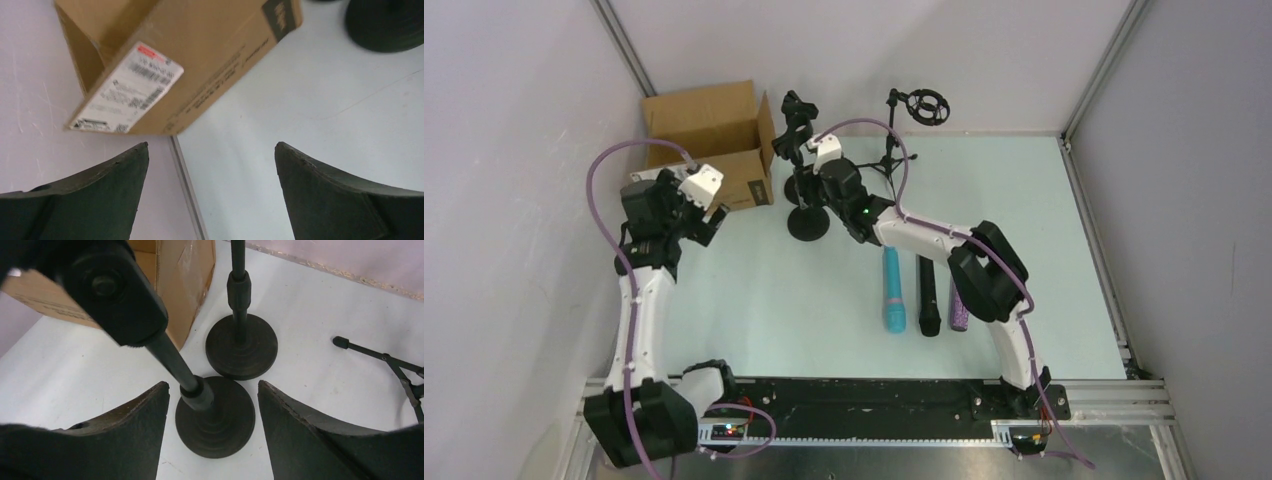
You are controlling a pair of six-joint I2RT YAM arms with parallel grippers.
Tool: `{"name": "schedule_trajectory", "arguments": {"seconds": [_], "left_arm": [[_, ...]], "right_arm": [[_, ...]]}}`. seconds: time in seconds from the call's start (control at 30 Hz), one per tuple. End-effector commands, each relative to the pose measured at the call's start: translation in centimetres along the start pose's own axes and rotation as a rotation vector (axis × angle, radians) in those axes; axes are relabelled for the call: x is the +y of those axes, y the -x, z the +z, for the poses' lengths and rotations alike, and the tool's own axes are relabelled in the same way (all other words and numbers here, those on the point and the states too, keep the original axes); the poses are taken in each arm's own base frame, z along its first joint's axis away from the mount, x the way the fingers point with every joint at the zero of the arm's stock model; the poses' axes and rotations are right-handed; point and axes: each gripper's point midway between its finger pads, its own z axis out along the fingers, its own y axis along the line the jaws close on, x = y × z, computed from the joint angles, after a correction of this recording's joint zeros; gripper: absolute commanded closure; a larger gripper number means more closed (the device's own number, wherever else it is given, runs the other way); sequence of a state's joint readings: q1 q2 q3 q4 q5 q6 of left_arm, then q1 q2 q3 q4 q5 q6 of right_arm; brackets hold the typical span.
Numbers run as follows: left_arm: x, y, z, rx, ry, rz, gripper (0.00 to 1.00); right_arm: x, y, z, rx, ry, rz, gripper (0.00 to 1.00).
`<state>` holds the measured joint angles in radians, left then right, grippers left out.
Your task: Attach the microphones to the stand
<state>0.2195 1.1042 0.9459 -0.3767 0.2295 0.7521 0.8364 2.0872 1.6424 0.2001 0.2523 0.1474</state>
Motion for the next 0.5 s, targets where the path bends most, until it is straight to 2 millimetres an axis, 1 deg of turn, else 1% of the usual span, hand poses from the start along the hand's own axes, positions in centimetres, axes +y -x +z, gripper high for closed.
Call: {"name": "schedule_trajectory", "arguments": {"seconds": [0.0, 0.03, 0.07, 0.23, 0.3, 0.37, 0.43, 0.47], "left_arm": [[-3.2, 2.3, -1.7, -0.105, -0.173, -0.080, 0.00], [-2.9, 2.8, -1.9, -0.111, -0.169, -0.092, 0.00], [-3.1, 2.9, -2.1, -0.108, -0.178, -0.098, 0.00], [-2.2, 4.2, -2.8, -0.134, -0.159, -0.124, 0.00], [-2.0, 4.8, -3.0, -0.143, -0.154, -0.140, 0.00], [-1.7, 5.3, -3.4, -0.158, -0.146, -0.155, 0.00], [-1.7, 5.8, -3.9, -0.176, -0.145, -0.161, 0.00], [-1.7, 5.9, -4.1, -0.181, -0.144, -0.165, 0.00]], "right_arm": [[0.9, -0.4, 1.7, 0.009, 0.039, -0.041, 0.32], [0.8, -0.7, 2.0, 0.013, 0.037, -0.040, 0.32], [0.8, -0.9, 2.0, 0.019, 0.039, -0.043, 0.32], [0.8, -1.7, 2.4, 0.030, 0.041, -0.057, 0.34], [0.7, -1.8, 2.6, 0.029, 0.034, -0.058, 0.36], [0.7, -1.9, 2.9, 0.024, 0.027, -0.057, 0.40], [0.9, -1.7, 3.0, 0.007, 0.023, -0.056, 0.47], [1.0, -1.5, 3.1, -0.004, 0.022, -0.053, 0.52]]}}
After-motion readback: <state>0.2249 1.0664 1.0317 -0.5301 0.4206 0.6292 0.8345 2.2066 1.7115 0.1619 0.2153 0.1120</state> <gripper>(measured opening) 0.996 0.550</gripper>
